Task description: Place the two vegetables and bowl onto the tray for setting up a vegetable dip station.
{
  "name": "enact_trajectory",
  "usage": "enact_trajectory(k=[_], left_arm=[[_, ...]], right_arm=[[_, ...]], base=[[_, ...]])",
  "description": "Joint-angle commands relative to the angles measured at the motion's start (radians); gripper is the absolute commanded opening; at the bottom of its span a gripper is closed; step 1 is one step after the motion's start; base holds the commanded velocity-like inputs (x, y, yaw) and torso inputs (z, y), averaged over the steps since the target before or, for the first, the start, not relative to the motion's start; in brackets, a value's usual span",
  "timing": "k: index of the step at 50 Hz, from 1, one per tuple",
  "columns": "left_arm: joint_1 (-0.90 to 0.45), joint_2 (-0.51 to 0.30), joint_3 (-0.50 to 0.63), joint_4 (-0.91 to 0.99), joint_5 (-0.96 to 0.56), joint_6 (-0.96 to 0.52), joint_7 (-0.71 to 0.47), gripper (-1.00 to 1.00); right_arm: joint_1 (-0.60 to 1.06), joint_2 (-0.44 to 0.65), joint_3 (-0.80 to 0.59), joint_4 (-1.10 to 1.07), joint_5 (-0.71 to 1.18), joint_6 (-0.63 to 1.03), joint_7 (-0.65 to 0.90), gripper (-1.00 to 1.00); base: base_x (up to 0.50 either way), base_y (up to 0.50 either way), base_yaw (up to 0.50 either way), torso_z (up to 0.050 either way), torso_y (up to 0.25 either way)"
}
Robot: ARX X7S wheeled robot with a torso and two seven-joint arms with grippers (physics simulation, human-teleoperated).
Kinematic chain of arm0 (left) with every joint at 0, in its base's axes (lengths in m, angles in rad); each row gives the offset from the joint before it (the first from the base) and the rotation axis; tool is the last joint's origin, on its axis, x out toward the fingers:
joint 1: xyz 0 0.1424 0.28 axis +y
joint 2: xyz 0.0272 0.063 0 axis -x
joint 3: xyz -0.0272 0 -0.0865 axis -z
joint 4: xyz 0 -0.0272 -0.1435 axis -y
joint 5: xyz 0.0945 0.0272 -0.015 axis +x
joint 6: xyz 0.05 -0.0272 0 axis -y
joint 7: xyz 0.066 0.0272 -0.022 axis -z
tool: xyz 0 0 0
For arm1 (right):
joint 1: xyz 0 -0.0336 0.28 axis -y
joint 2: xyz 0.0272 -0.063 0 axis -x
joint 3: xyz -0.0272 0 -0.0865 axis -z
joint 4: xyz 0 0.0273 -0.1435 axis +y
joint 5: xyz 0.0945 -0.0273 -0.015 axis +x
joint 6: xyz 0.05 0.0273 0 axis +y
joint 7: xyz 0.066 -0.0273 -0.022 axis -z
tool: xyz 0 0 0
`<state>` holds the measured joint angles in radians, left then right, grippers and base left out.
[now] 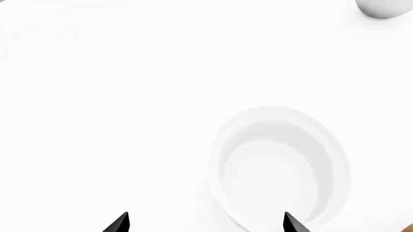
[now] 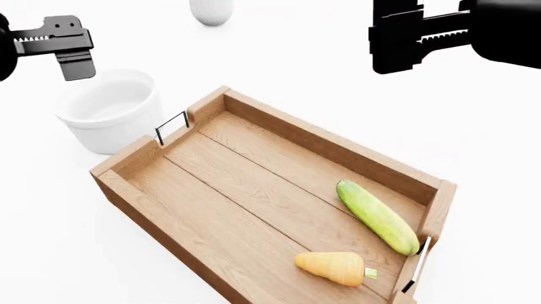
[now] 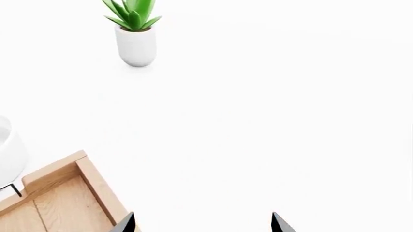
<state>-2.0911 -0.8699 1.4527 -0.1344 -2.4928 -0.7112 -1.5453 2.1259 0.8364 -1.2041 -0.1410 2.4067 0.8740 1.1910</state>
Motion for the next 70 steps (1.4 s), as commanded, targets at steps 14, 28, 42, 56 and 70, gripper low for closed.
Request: enact_trajectory(k=[14,28,42,56,70], left_arm=[[-0.068,0.057,0.210,-0.177,-0.241,0.028,0.074,1.00],[-0.029,0.126,0.230,-0.314,-0.244,-0.009,0.130,1.00],[0.002,0.198,0.237,-0.454,-0.274,-0.030,0.163,1.00],[0.048,0.233,0.243,-0.553,-0.316,-0.019,0.162,1.00],[0.066,0.279,0.234,-0.693,-0.344,-0.040,0.186,1.00]], right_arm=[[-0.019,-0.008,0.004,-0.003,-0.006,-0.007,-0.001,1.00],[-0.033,-0.014,0.005,-0.001,-0.013,-0.010,-0.008,1.00],[-0.042,-0.016,0.007,-0.002,-0.016,-0.011,-0.010,1.00],[-0.047,-0.018,0.009,0.002,-0.016,-0.010,-0.009,1.00],[-0.059,-0.019,0.013,-0.002,-0.019,-0.017,-0.010,1.00]], base=[[0.00,0.00,0.00,0.000,0.000],[0.00,0.00,0.00,0.000,0.000],[0.00,0.00,0.00,0.000,0.000],[0.00,0.00,0.00,0.000,0.000],[0.00,0.00,0.00,0.000,0.000]])
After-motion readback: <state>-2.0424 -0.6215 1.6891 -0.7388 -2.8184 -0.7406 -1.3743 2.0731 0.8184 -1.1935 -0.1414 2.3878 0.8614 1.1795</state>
